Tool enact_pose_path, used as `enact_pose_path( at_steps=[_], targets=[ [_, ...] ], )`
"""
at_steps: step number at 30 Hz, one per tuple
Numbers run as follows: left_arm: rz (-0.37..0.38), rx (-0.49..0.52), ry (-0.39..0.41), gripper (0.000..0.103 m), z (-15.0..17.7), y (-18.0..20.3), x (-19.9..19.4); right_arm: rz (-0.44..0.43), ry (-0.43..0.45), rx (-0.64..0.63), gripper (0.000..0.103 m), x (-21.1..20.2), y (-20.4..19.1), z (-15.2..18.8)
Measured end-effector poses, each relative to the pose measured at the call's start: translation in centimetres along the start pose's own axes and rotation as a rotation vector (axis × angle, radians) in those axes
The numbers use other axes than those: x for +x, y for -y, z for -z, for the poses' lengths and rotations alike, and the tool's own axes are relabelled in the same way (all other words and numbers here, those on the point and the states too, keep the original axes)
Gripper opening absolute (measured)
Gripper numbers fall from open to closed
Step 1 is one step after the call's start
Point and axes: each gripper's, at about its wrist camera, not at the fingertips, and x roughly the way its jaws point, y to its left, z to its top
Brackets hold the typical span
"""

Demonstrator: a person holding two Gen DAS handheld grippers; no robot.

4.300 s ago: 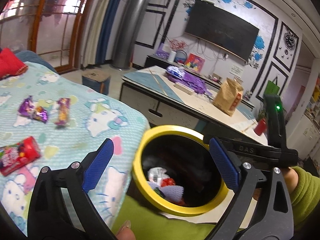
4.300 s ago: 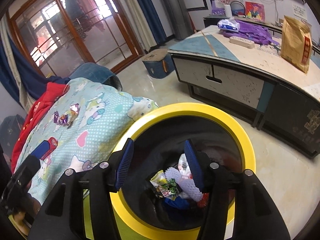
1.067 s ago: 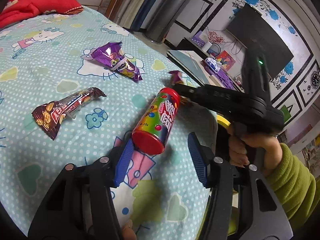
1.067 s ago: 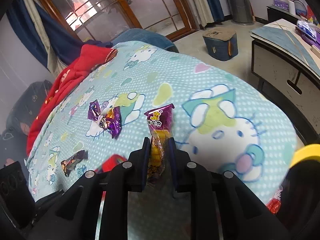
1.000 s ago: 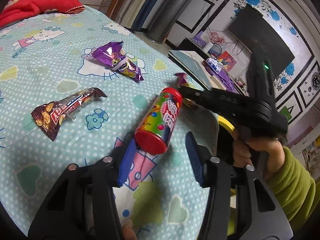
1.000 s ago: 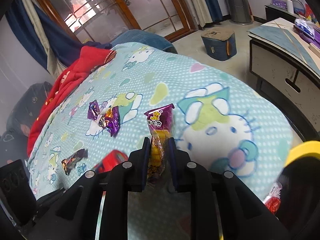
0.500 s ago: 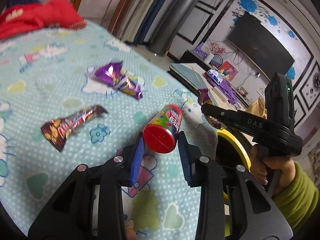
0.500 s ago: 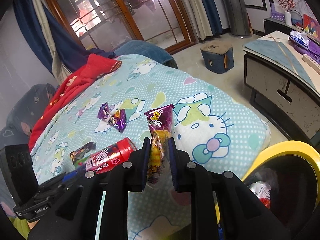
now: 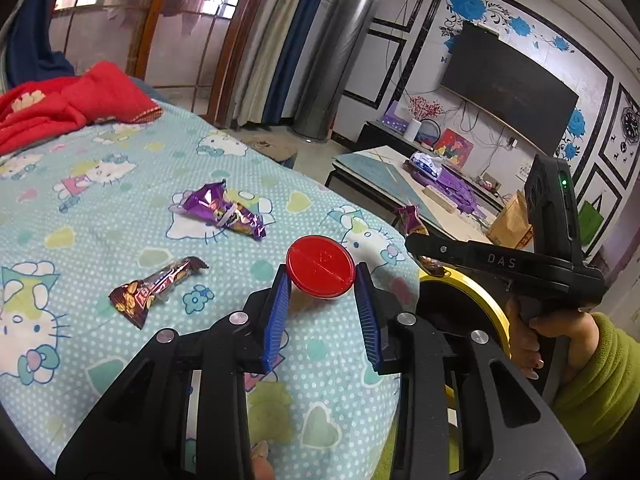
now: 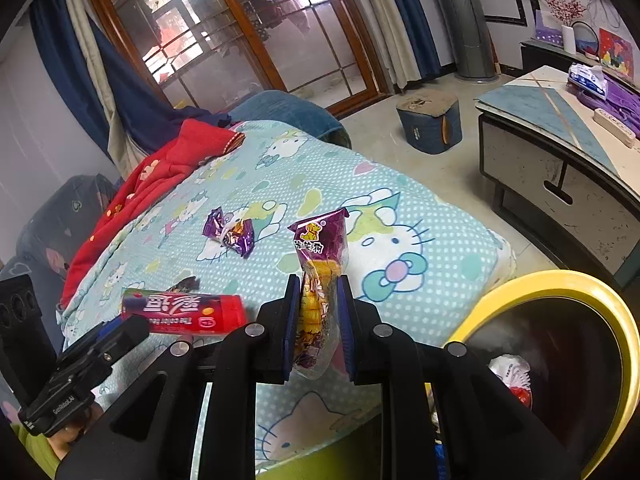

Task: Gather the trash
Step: 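Lift the red tube and orange snack bar and carry both over the bin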

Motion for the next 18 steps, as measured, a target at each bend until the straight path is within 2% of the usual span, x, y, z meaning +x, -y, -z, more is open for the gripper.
enact_pose_path(
  at_steps=[7,18],
  targets=[
    [-0.002,0.022,0.026,0.025,-0.4,0.8,-0.5,0.011,0.021,0.019,0.018,-1.5,1.0,0.2],
    [0.065,0.075,0.025,0.024,-1.0,3.9,0.2,0.040,0.079,0.058,0.018,-5.4,3.3,0.8]
  ],
)
